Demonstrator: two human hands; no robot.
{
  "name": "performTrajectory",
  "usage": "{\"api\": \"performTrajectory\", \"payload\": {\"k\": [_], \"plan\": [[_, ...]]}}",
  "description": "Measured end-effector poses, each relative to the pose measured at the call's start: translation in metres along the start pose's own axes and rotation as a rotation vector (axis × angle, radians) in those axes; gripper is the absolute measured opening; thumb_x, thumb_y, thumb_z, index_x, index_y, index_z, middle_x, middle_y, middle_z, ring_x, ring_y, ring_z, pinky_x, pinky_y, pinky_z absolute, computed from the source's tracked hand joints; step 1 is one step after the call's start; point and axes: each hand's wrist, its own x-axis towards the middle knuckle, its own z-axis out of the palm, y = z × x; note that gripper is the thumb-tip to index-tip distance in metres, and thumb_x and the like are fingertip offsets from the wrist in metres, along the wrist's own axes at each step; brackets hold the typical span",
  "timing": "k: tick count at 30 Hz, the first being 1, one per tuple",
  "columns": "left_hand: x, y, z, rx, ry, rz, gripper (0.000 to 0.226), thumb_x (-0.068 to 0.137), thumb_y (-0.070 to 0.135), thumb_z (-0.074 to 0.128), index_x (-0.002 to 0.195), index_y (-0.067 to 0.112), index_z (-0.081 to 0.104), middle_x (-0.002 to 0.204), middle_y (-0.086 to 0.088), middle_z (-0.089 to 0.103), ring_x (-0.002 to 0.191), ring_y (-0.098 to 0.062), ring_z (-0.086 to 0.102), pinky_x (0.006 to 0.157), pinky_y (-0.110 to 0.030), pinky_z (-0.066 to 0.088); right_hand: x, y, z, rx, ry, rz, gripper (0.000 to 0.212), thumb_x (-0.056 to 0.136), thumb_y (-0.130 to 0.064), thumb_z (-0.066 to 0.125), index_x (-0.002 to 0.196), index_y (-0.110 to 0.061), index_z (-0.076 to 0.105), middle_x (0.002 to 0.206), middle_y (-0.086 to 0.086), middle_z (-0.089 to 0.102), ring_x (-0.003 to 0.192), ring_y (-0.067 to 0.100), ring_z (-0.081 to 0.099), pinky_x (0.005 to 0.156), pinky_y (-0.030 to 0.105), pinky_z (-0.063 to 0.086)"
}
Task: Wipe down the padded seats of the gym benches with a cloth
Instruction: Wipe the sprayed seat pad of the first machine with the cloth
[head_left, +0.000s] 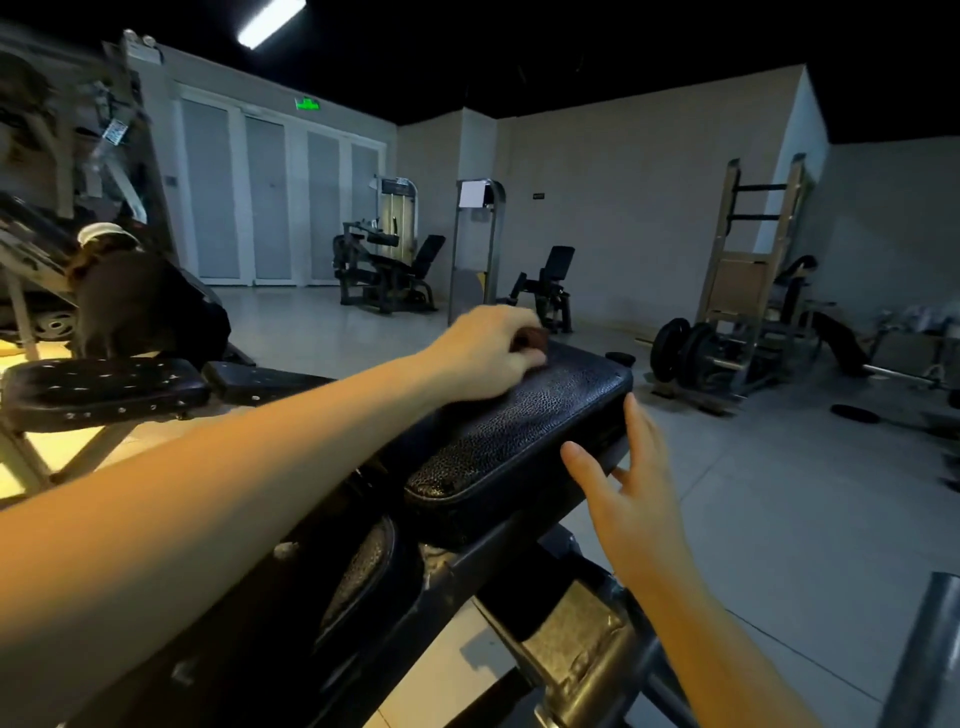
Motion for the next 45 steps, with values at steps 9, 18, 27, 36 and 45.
{"api": "performTrajectory", "payload": {"k": [9,18,27,36,45], "plan": [[-0.039,-0.063,-0.029,0.199,0.004,-0.12,0.011,0.098,0.031,0.064,0.096,0.021,0.063,0.094,0.005,0.065,0.094,-0.024,0.06,0.078,-0.036,0.044,0.001,0.004,0.002,0.008,0.014,-0.003,0.082,0.091,-0.043,0.067,0.16,-0.034,0.024,0.155,-0.015,0.035,0.139,0.004,0.041,0.115,0.044,0.043],[-0.045,0.021,-0.008,-0.063,-0.072,0.154,0.005,0.098,0.025,0.066,0.101,0.022,0.066,0.096,0.01,0.065,0.09,-0.008,0.061,0.08,-0.028,0.049,0.0,0.0,0.001,-0.011,0.007,-0.001,0.078,0.093,-0.034,0.067,0.158,-0.032,0.025,0.146,-0.02,0.036,0.116,-0.013,0.047,0.103,0.027,0.045],[-0.024,-0.057,-0.022,0.145,0.006,-0.105,0.015,0.097,0.032,0.064,0.101,0.018,0.067,0.101,-0.002,0.069,0.098,-0.027,0.063,0.085,-0.04,0.05,0.003,0.002,0.003,-0.024,0.018,-0.019,0.082,0.09,-0.04,0.066,0.16,-0.029,0.025,0.153,-0.011,0.037,0.138,0.007,0.042,0.112,0.048,0.045],[-0.066,0.008,-0.017,-0.035,-0.093,0.2,0.008,0.097,0.027,0.066,0.102,0.021,0.067,0.095,0.01,0.066,0.089,-0.007,0.06,0.078,-0.023,0.047,-0.001,-0.002,0.002,-0.024,0.011,-0.008,0.07,0.091,-0.041,0.064,0.152,-0.038,0.031,0.138,-0.026,0.039,0.126,-0.002,0.046,0.111,0.039,0.046],[0.017,-0.031,-0.005,0.133,0.008,-0.134,0.014,0.098,0.031,0.063,0.107,0.02,0.065,0.11,-0.002,0.068,0.103,-0.026,0.062,0.089,-0.038,0.047,-0.001,0.001,0.002,-0.064,0.01,0.006,0.084,0.092,-0.045,0.065,0.162,-0.03,0.02,0.161,-0.011,0.028,0.144,0.009,0.035,0.118,0.048,0.038]]}}
